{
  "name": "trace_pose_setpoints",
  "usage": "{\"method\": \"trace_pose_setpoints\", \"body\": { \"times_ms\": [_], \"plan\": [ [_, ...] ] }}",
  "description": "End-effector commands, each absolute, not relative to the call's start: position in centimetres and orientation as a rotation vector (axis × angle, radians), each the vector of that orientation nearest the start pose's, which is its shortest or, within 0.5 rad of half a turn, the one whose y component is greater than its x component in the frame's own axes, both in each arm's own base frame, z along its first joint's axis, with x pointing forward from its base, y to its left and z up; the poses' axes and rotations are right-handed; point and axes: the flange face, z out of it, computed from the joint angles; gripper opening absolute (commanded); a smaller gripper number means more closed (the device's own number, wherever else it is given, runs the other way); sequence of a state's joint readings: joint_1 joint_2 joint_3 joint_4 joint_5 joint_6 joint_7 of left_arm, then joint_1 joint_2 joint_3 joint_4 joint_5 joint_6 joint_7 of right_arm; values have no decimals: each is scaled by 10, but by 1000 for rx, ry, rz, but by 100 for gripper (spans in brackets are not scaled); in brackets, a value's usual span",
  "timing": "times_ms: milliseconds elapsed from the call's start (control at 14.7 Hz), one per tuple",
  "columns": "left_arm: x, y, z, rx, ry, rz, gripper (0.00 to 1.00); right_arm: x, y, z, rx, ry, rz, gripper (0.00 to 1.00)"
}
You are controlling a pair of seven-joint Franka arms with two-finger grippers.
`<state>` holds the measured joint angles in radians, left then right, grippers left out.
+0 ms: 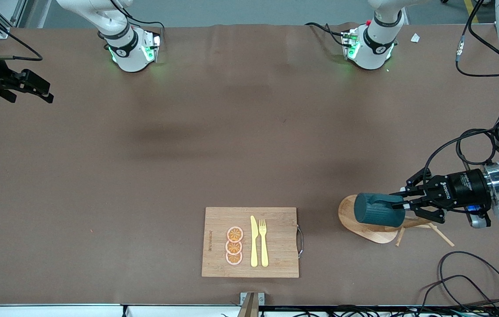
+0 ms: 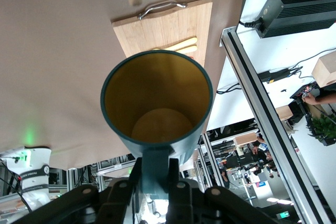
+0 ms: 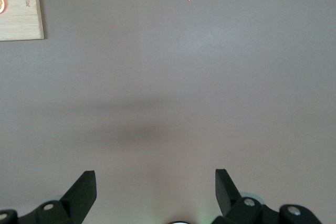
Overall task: Pass cup and hang on rack
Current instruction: 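Slide the mug handle onto a rack peg with the left gripper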
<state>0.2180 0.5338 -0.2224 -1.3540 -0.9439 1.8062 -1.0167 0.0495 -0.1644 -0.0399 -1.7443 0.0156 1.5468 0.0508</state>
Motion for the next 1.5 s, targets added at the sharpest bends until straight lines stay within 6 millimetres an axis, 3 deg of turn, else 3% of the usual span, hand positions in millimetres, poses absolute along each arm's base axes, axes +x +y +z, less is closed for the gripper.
{"method": "trace_pose_setpoints", "body": {
  "times_ms": [0, 273, 478, 887, 1433],
  "plan": [
    [714, -23, 444, 1737, 1306, -655, 0, 493, 7, 634, -3122, 85, 45, 100],
    [718, -21, 413, 1709, 1333, -711, 0, 493, 7, 633, -3123, 85, 47, 100],
    [718, -18, 411, 1707, 1332, -716, 0, 493, 7, 633, -3123, 85, 47, 100],
    [719, 9, 393, 1657, 1359, -744, 0, 493, 7, 633, -3123, 85, 47, 100],
    [714, 37, 379, 1656, 1239, -747, 0, 493, 7, 633, -3121, 85, 47, 100]
  ]
}}
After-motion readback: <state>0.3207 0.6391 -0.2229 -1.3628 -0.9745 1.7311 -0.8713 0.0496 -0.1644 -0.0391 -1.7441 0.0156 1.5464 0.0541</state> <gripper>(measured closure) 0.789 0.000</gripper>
